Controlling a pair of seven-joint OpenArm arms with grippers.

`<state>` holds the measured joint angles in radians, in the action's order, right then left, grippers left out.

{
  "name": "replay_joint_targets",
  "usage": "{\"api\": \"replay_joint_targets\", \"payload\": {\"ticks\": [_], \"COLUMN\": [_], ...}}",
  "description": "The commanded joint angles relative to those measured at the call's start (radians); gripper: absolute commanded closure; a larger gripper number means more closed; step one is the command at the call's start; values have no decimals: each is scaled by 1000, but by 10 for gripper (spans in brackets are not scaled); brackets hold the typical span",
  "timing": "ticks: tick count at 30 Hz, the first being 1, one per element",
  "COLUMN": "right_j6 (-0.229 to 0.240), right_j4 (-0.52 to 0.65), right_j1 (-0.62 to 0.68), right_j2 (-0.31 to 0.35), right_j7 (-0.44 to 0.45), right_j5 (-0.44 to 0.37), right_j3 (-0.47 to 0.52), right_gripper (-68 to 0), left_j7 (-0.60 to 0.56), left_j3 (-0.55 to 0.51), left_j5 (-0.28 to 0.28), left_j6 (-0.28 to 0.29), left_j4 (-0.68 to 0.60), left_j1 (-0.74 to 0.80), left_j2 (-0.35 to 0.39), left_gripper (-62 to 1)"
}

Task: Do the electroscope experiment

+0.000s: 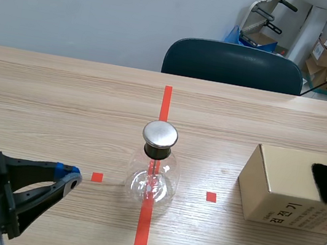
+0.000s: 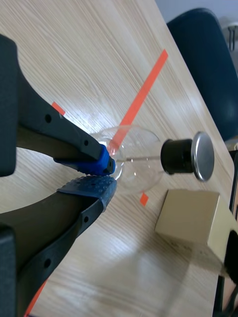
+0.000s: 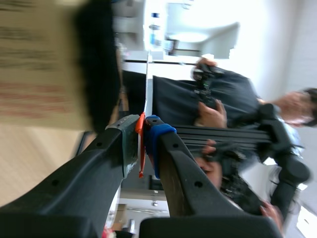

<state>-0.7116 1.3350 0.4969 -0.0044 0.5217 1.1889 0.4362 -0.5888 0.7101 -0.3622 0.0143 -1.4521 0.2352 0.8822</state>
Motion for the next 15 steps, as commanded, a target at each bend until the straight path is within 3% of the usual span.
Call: {"api": "replay_joint_targets", "payload": {"ticks": [1, 6, 15], "right_j6": [11, 66, 74], "right_j4": [53, 158, 283], "right_j1": [2, 2, -16], "right_j2": [24, 49, 130], "right_j7": [-3, -79, -270], "right_j5": [-18, -35, 2], "right_j3": [0, -65, -308], "right_gripper": [-17, -17, -17], "left_j7": [14, 45, 59], "left_j3": [-19, -66, -82], "left_j5": [23, 94, 110], "left_j6": [1, 3, 26], "left_j4": [1, 53, 95], "left_j1": [-6, -6, -74], "left_j2": [-43, -124, -152], "left_gripper": [-55, -55, -55]}}
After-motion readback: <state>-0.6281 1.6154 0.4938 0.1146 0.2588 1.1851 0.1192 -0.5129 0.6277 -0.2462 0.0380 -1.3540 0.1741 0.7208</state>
